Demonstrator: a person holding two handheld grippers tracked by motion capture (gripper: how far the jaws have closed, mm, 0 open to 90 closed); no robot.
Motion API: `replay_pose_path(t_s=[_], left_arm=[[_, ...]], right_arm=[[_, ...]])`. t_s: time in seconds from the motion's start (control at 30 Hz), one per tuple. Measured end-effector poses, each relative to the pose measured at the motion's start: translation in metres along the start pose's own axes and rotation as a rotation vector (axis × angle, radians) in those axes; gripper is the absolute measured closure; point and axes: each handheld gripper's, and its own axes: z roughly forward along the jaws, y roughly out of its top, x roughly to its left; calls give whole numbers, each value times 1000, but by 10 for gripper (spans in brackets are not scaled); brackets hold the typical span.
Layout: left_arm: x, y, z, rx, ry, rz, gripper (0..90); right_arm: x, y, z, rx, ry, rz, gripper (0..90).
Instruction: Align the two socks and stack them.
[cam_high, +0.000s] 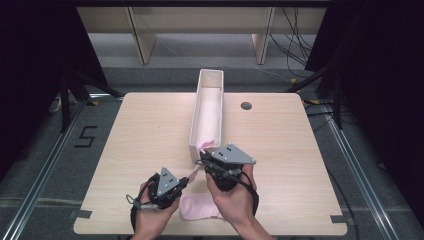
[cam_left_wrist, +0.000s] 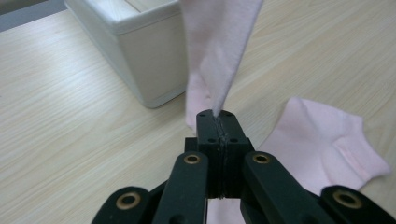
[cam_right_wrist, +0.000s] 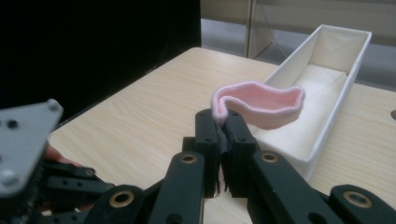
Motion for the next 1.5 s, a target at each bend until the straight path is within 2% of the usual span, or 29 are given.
replay_pose_path(t_s=[0.03, 0.07, 0.1, 0.13, 0.17, 0.2, 0.23, 0.27, 0.33, 0.37, 0.4, 0.47, 0.5, 0.57, 0.6, 0.7, 0.73, 0.77, 0.87, 0.9, 0.93, 0.97, 1.0, 1.1, 1.33, 1.37, 1.43, 1.5], left_arm=[[2, 0, -3, 11, 5, 21, 889], [2, -1, -4, -1, 9, 13, 889], [4, -1, -8, 16, 15, 39, 889], [4, -1, -8, 16, 15, 39, 889], [6, -1, -11, 26, 20, 62, 889], [6, -1, -11, 26, 20, 62, 889], [8, 0, -11, 16, 19, 104, 889], [7, 0, -11, 10, 20, 89, 889], [7, 0, -12, 10, 18, 100, 889], [8, 0, -14, 21, 19, 111, 889], [8, 0, -15, 23, 21, 115, 889], [7, -2, -15, 18, 26, 107, 888], [6, -3, -17, 47, 28, 107, 889], [5, -4, -17, 47, 28, 109, 889], [6, -3, -16, 42, 22, 137, 889], [5, -4, -16, 50, 20, 152, 889], [3, -5, -16, 61, 15, 137, 889], [2, -5, -16, 71, 13, 162, 888], [1, -6, -16, 83, 10, 186, 888], [2, -6, -18, 116, 11, 226, 888], [0, -7, -17, 112, 13, 227, 887], [-1, -8, -16, 135, 7, 260, 886], [-1, -8, -16, 135, 7, 260, 886], [-5, -11, -18, 156, 5, 307, 886], [-14, -16, -14, 188, -10, 350, 884], [-17, -17, -12, 196, -13, 364, 884], [-20, -18, -11, 204, -25, 366, 882], [-21, -19, -11, 210, -29, 373, 881]], right_arm=[[-1, -1, -1, 19, -4, 15, 861], [-3, -5, -2, 32, -3, 30, 861], [-5, -6, -3, 32, 1, 29, 861], [-5, -6, -3, 32, 1, 29, 861], [-6, -10, -5, 56, 4, 58, 861], [-6, -10, -5, 56, 4, 58, 861], [-9, -11, -6, 57, 7, 52, 861], [-9, -13, -8, 66, 12, 73, 861], [-14, -16, -10, 69, 14, 78, 861], [-16, -20, -13, 86, 24, 112, 860], [-16, -20, -13, 86, 24, 112, 860], [-20, -27, -16, 107, 32, 148, 862], [-22, -29, -17, 123, 39, 155, 861], [-24, -32, -17, 126, 52, 169, 861], [-26, -34, -17, 132, 44, 173, 861], [-29, -42, -19, 158, 46, 196, 861], [-29, -42, -19, 158, 46, 196, 861], [-30, -47, -20, 170, 43, 197, 861], [-30, -51, -20, 192, 44, 212, 860], [-29, -52, -21, 198, 44, 223, 860], [-31, -55, -20, 200, 51, 204, 860], [-30, -60, -20, 215, 54, 211, 860], [-30, -60, -20, 215, 54, 211, 860], [-29, -71, -21, 241, 61, 224, 859], [-31, -86, -22, 262, 60, 221, 857], [-31, -90, -22, 279, 62, 246, 856], [-32, -94, -21, 288, 51, 232, 855], [-32, -96, -21, 297, 52, 242, 855]])
